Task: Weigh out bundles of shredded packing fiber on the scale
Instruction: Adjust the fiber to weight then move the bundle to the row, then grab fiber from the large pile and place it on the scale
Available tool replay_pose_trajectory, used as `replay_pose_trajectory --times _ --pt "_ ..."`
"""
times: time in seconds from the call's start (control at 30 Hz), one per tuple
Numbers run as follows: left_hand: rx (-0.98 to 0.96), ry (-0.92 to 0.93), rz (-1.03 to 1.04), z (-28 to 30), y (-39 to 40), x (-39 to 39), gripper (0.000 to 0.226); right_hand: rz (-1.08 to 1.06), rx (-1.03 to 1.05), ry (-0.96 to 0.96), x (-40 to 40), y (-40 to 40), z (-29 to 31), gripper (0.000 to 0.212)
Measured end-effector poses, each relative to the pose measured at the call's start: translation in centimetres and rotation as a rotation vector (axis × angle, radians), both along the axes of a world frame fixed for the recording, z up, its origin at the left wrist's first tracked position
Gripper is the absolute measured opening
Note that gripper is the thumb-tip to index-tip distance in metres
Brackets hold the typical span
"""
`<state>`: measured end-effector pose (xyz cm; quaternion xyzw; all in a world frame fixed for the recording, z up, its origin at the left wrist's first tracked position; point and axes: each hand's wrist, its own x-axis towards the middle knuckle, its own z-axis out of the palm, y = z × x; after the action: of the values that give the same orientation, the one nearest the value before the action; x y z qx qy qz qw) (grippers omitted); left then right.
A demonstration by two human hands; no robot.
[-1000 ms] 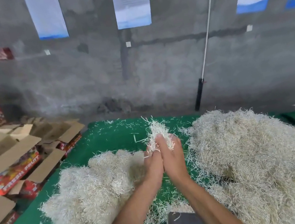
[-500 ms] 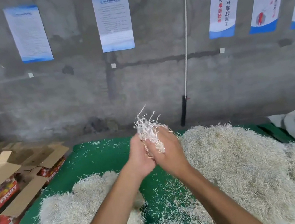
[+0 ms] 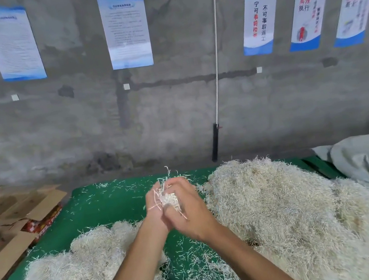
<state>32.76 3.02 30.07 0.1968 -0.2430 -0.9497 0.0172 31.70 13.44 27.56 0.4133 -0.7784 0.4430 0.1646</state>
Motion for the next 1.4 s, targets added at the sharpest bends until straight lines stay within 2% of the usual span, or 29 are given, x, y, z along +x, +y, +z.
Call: replay_pose_trajectory --times 0.03,0.07,0.1,0.17,0.2,0.27,0.33,0.43,0.47,0.53,0.67,0.77,0.87,0.97,1.03,1.1,1.23,1.4 --pt "0.052 0.021 -0.042 -0.6 0.3 0.2 0.048 -0.024 -0.044 -0.052 0.4 -0.5 0.6 0.017" --pt "0.046 0.053 -0.095 -0.8 0.8 0.5 0.046 -0.072 -0.087 -0.098 0.4 -0.9 1.3 0.025" --pt "-0.026 0.098 -0.169 -1.0 1.1 0.7 0.045 -0.122 -0.115 -0.127 0.2 -1.2 1.9 0.031" --pt "-0.224 0.163 -0.277 -0.2 0.9 1.3 0.035 -0.2 -0.123 -0.075 -0.6 -0.8 1.9 0.03" --pt "-0.281 0.175 -0.28 0.4 0.0 1.4 0.031 -0.208 -0.087 -0.031 -0.9 -0.5 1.5 0.032" --pt "-0.316 0.135 -0.156 1.1 -2.1 1.8 0.04 -0.11 -0.015 -0.039 -0.7 -0.3 0.3 0.042" --pt "-0.175 0.072 -0.032 0.6 -2.5 2.7 0.058 0.045 0.015 -0.065 0.9 -1.9 -1.1 0.046" --pt "0.159 0.34 0.084 -1.3 -1.1 4.5 0.052 0.088 0.022 0.094 2.6 -5.4 -1.9 0.043" --pt "0.128 0.312 0.055 -1.6 -1.3 5.3 0.054 0.055 0.021 0.119 2.4 -6.0 -1.8 0.044" --pt "-0.133 0.176 -0.108 -2.3 -3.0 6.4 0.069 0.004 0.042 0.101 1.2 -6.6 -1.9 0.04" --pt "-0.265 0.044 -0.204 -4.6 -6.9 8.2 0.087 0.014 0.185 -0.079 -1.5 -7.7 -4.5 0.02" --pt "-0.422 -0.041 -0.177 -8.0 -9.9 10.5 0.063 -0.062 0.368 -0.257 -2.9 -8.8 -8.1 0.01" --pt "-0.584 -0.161 -0.007 -10.8 -15.1 12.8 0.04 -0.045 0.466 -0.457 -2.1 -11.3 -10.4 0.048" --pt "-0.537 -0.293 0.183 -13.4 -19.0 14.6 0.038 0.012 0.328 -0.615 -0.9 -16.3 -9.2 0.07" --pt "-0.497 -0.343 0.269 -14.5 -20.7 15.3 0.038 0.083 0.187 -0.745 -1.0 -19.9 -7.4 0.069" --pt "-0.459 -0.375 0.298 -15.3 -21.7 15.8 0.039 0.132 0.11 -0.772 -1.6 -23.0 -5.6 0.068" --pt "-0.451 -0.382 0.22 -16.1 -21.9 15.9 0.035 0.116 0.179 -0.683 -2.2 -24.9 -5.3 0.074" --pt "-0.639 -0.337 0.107 -15.5 -19.8 13.7 0.029 0.074 0.24 -0.699 -2.3 -20.4 -8.5 0.064"
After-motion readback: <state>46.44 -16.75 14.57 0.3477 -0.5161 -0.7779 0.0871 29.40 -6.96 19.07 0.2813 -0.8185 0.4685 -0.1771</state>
